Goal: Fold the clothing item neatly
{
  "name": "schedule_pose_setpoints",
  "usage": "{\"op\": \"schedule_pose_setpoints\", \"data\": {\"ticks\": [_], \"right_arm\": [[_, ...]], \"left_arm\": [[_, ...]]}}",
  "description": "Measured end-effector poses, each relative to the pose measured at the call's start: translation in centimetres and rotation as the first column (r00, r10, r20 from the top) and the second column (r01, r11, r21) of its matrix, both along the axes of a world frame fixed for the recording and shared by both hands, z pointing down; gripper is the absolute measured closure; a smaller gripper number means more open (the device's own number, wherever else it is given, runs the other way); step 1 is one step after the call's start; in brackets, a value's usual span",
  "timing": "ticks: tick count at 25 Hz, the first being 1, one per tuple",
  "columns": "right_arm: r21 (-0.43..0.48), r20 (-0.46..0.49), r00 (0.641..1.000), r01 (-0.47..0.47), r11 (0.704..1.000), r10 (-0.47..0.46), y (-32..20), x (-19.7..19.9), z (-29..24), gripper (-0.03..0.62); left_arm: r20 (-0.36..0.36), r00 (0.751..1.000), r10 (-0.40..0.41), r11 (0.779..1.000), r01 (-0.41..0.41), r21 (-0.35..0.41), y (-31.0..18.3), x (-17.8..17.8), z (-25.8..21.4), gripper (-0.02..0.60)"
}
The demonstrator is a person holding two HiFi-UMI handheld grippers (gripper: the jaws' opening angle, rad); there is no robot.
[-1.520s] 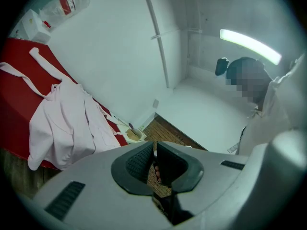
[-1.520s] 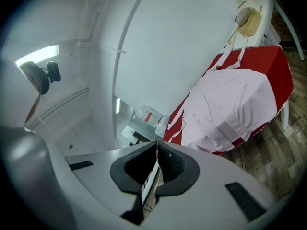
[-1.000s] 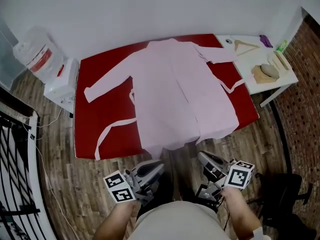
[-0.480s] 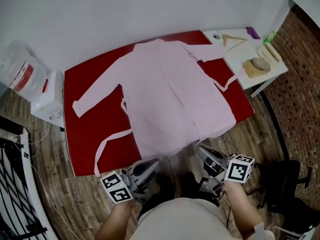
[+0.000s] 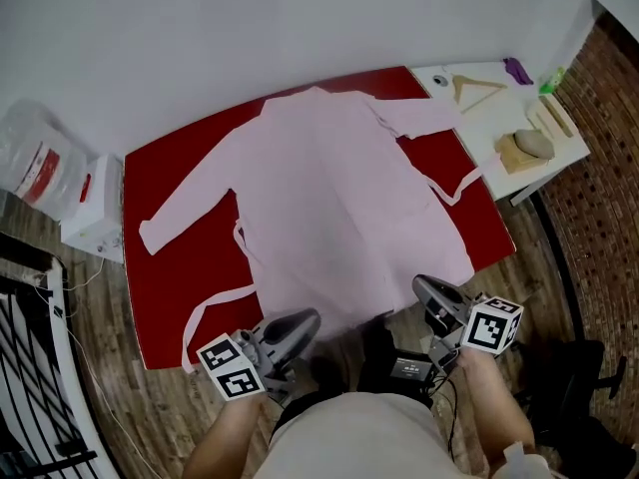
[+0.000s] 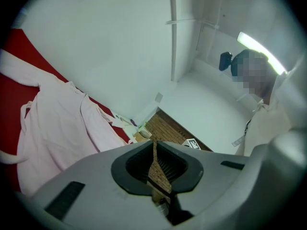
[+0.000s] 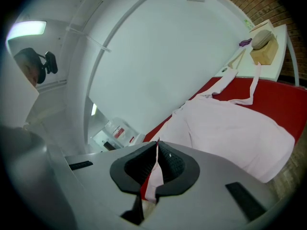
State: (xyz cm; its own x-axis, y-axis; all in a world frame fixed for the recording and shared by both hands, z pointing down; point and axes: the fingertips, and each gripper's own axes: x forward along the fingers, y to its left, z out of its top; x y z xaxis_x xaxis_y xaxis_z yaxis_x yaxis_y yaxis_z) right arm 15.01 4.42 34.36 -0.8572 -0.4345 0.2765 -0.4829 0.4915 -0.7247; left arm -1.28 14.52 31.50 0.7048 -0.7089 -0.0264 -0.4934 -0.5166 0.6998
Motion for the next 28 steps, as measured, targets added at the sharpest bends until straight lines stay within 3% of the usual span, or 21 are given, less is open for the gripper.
{"op": "schedule_pose_setpoints", "data": {"ticks": [8, 14, 28], "right_arm": [[0.008, -0.024, 0.999, 0.023, 1.0, -0.023, -11.9, 3.7, 1.4, 0.579], [-0.016, -0.05, 0.998, -0.024, 1.0, 0.023, -19.8, 6.2, 3.3, 0.579], [0.015, -0.23, 0.943, -0.246, 0.969, 0.242, -35.8, 12.4, 9.9, 0.576]], "left_arm": [[0.044, 0.995, -0.094, 0.995, 0.095, -0.032, -11.1, 1.2, 0.5, 0.578], [0.097, 0.987, -0.127, 0.989, 0.134, -0.066, -18.2, 2.8, 1.5, 0.578], [0.242, 0.97, 0.03, 0.995, -0.006, -0.098, -33.6, 8.2, 4.1, 0.578]]}}
